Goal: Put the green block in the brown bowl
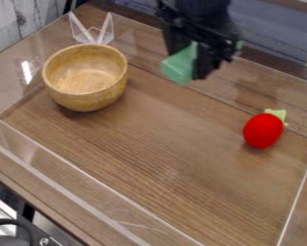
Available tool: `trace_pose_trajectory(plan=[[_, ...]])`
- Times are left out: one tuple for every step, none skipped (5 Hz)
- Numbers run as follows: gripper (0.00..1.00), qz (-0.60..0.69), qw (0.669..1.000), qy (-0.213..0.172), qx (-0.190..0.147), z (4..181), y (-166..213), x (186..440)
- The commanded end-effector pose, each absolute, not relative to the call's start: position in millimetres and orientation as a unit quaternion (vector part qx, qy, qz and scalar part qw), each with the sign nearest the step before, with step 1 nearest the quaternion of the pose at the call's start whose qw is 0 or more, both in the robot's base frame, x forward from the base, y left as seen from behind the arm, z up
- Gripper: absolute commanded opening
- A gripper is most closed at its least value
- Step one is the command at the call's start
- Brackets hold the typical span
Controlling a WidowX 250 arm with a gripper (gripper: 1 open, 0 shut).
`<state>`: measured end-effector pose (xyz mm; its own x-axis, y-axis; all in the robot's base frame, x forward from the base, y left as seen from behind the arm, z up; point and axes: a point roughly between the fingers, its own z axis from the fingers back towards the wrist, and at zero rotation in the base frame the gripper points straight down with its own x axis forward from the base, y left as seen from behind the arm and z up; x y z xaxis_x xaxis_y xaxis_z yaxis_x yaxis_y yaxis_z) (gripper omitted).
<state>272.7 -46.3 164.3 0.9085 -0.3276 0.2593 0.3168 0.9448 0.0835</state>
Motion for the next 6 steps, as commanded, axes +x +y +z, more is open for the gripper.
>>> trace_pose_trajectory(plan=[[0.0,-0.195,0.968,-0.155,0.013,173.5,-66.9,266.9],[0.0,-0.162,0.975,-0.149,0.021,165.0,-57.9,267.2],[0.0,-0.12,0.981,-0.147,0.035,162.6,-39.2,270.4],[0.0,-0.11,0.983,-0.144,0.041,153.4,-39.7,276.8],[0.0,-0.106,0.983,-0.14,0.045,143.0,-45.3,282.5],[0.0,-0.088,0.985,-0.139,0.052,147.7,-38.1,286.6]])
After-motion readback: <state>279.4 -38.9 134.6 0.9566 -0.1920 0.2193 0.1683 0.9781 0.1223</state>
